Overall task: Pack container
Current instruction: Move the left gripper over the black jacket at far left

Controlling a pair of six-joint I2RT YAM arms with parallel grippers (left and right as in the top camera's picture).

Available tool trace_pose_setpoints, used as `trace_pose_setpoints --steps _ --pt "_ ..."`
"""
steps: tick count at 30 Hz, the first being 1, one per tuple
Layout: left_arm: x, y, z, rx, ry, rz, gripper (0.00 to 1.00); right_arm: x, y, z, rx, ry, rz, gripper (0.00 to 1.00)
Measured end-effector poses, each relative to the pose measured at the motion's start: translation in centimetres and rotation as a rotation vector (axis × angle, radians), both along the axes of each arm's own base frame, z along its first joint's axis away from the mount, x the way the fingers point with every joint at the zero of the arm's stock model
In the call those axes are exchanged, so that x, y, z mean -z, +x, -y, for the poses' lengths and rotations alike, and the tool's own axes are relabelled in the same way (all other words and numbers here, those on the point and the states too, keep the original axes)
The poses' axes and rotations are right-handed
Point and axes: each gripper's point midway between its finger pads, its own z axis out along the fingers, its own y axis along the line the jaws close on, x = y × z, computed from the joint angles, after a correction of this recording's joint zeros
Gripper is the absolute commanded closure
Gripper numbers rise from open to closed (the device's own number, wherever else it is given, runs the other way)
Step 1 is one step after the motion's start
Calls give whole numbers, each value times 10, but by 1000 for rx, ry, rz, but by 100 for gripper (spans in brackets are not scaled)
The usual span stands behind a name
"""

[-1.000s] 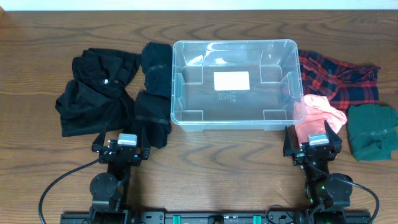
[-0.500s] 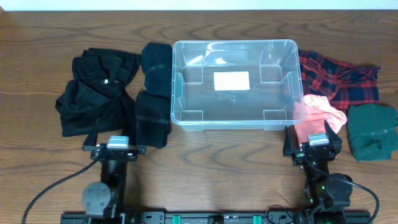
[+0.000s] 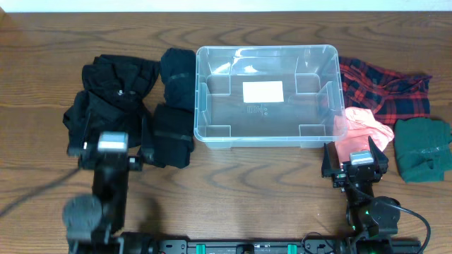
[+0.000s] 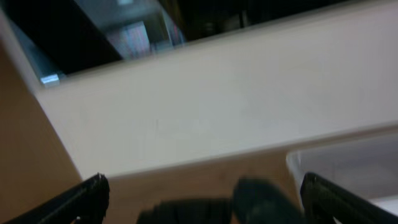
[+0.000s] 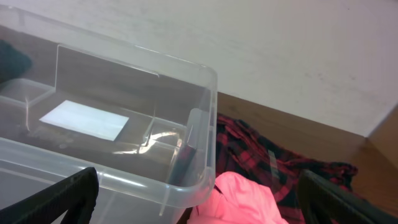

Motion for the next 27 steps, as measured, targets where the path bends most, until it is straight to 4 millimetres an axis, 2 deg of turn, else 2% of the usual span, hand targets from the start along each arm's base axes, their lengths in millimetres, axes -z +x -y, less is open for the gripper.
trace_pose_setpoints --steps 5,11,16,21,27 --pt "5 31 2 2 55 -275 2 0 0 1 3 0 0 1" --pt "-21 57 12 78 123 -505 2 0 0 1 4 0 0 1" --pt "-32 74 -5 73 138 -676 2 0 0 1 4 0 -1 1" --pt "-10 94 -41 21 100 -837 2 0 0 1 4 0 -1 1" --pt "48 112 -84 61 -1 -1007 2 0 0 1 4 0 -1 1"
